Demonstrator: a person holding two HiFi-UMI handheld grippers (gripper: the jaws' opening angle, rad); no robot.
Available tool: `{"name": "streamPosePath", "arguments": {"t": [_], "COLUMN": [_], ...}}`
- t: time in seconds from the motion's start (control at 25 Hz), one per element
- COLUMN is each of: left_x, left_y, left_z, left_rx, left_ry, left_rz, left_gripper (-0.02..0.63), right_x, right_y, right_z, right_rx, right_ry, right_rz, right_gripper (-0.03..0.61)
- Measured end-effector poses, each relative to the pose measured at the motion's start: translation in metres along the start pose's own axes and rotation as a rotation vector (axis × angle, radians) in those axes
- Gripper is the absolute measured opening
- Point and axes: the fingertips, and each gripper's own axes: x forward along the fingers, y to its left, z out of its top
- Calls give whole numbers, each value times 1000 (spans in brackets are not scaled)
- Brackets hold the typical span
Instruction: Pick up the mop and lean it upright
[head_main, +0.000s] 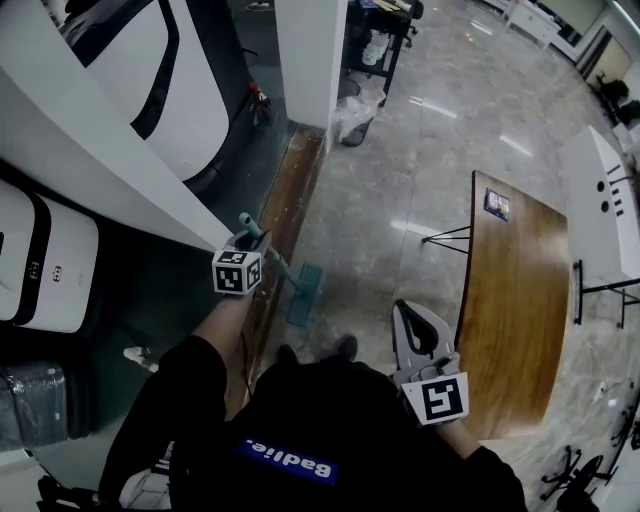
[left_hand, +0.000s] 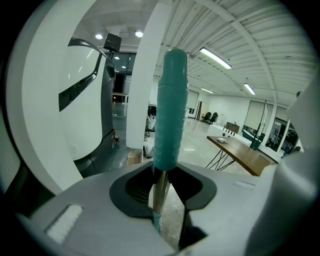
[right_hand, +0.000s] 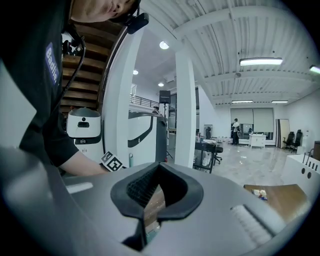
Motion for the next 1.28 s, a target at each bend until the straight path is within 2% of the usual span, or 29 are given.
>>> {"name": "streamPosePath", "arguments": {"t": [0.2,0.36,0.72,1.28], "left_x": [-4,-12,-46,-110], "left_y": [-23,-44,-93,-193], "left_z": [3,17,83,156], "left_rx": [42,75,155,178], "left_ry": [4,-25,-138,-267], "left_rz": [-19,-44,-136,-339], "left_gripper": [126,127,127,124], "right_x": [-2,-2,-1,0], "right_y": [-9,-14,-15,-19], "right_z": [3,5,14,20], "right_rx": [0,3,8,33], "right_ry": [-22,-37,-72,-108], "right_rz": [18,32,66,90], "right_gripper": [6,6,6,6]}}
